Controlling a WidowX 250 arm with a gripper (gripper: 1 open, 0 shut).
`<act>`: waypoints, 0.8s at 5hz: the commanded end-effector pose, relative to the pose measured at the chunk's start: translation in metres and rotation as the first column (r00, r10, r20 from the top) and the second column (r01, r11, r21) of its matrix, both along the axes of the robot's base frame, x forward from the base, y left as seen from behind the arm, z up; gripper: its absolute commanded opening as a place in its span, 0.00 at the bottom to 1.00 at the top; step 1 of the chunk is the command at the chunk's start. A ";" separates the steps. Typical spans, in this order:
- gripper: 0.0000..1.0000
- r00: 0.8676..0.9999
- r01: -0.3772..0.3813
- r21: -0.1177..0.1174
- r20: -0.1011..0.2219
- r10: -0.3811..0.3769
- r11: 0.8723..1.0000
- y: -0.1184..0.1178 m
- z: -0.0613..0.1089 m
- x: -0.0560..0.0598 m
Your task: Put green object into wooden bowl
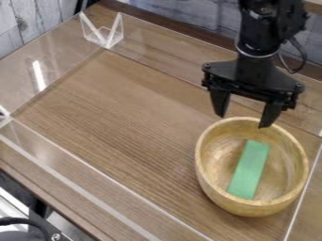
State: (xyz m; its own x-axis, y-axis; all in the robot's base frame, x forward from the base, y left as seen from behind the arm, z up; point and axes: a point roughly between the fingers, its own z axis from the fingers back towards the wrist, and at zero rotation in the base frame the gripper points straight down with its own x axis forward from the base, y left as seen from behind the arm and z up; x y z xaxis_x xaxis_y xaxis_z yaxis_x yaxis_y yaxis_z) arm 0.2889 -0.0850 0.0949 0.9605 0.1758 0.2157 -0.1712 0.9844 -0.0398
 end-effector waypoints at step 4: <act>1.00 0.995 -0.082 -0.004 0.063 0.082 0.997 0.004 0.031 0.021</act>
State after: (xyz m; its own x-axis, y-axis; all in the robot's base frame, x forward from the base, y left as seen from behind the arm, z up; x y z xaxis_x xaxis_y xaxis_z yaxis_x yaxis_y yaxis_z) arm 0.3021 -0.0795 0.1105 0.9396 0.2516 0.2320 -0.2520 0.9673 -0.0283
